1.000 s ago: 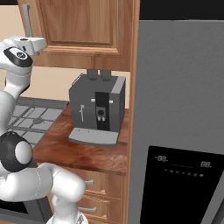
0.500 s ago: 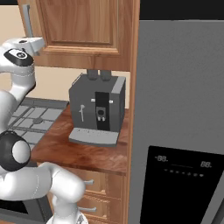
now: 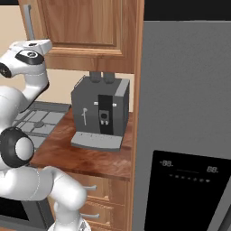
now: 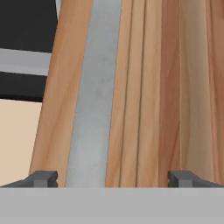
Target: The dining table condiment station is running low on shaker. Refill the condiment station by opening the cabinet and taking the shaker from the cabinet and placing it on the dining table.
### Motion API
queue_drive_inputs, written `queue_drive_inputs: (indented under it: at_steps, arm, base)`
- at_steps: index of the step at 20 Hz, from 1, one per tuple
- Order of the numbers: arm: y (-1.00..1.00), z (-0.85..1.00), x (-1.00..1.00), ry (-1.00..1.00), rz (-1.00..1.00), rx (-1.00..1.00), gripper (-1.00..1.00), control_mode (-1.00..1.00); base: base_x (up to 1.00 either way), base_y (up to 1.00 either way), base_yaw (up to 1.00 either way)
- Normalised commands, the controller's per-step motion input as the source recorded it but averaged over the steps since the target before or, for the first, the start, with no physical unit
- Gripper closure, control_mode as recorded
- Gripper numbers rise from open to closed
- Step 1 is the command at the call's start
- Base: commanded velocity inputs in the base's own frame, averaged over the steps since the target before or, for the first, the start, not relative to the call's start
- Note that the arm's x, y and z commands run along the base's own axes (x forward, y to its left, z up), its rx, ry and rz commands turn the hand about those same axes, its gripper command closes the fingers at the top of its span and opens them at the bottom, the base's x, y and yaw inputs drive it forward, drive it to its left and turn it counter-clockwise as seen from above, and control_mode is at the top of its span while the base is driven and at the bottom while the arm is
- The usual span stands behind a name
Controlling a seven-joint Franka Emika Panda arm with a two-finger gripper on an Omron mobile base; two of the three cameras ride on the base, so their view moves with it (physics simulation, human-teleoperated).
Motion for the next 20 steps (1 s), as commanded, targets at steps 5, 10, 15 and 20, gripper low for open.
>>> queue_drive_inputs:
  at_steps: [5, 10, 15, 20]
  arm:
    - [0.04, -0.1, 0.42, 0.0, 0.06, 0.0, -1.0, -1.0]
    - [0.18, -0.06, 0.12, -0.07, 0.06, -0.03, -1.0, -1.0]
    - [0.28, -0.1, 0.15, -0.04, 0.03, -0.04, -1.0, -1.0]
    - [0.63, -0.14, 0.44, -0.02, 0.0, -0.06, -1.0, -1.0]
  base:
    - [0.0, 0.0, 0.0]
    - [0.0, 0.0, 0.0]
    - [0.0, 0.0, 0.0]
    - [0.0, 0.0, 0.0]
